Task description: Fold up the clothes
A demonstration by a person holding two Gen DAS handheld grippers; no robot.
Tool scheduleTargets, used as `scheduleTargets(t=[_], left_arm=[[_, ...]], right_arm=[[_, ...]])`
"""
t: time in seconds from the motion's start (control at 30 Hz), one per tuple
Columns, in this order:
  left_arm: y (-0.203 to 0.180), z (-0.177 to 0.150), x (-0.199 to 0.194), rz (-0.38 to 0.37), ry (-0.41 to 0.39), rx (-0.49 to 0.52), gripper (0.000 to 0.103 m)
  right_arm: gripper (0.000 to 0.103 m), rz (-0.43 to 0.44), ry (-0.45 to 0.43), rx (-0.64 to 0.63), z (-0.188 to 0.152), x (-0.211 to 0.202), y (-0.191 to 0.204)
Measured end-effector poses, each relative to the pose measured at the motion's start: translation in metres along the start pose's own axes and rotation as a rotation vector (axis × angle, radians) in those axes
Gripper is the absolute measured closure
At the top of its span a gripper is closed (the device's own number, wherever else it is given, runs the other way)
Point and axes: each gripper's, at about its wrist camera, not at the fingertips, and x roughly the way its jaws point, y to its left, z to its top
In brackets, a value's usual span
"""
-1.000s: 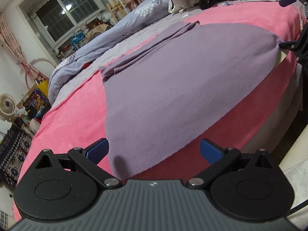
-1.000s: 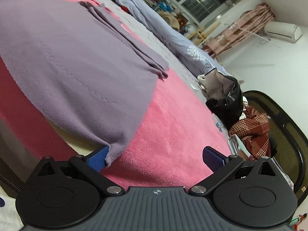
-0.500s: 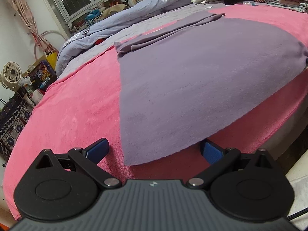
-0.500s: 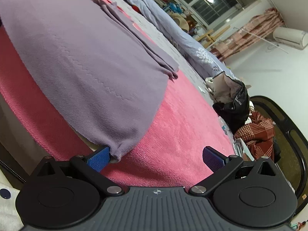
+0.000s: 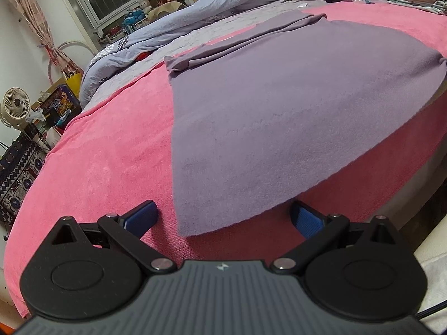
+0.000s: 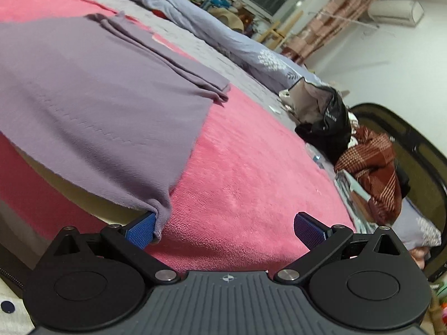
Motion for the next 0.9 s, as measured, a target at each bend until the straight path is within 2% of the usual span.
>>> scheduleTargets(t=[0.3,0.6,0.7,0.77,0.9], left_arm=[[0.003,-0.001,0.0,0.001,-0.003,-0.016,0.0],[0.002,0.0,0.002,0.006,-0.007,-0.005,0.0],[-0.001,0.004,-0.005,0.011,-0.04,0.024,0.0],[-0.006,0.009,-0.013,-0.009,-0.075,0.044,0.0],[-0.013,0.016,-0.015,-0.05,-0.092,0.04,0.0]], right_arm=[[0.0,0.031,0.013,0.065,0.0,0.002,-0.012],[0.0,0.043,0.024,0.064,-0.001,0.005,-0.011],[0.0,0.045,0.02,0.075,-0.001,0.005,-0.012],[0.0,0.044,0.008,0.085,-0.002,0.003,-0.013],[0.001,0.05,-0.01,0.108,-0.001,-0.001,-0.016]])
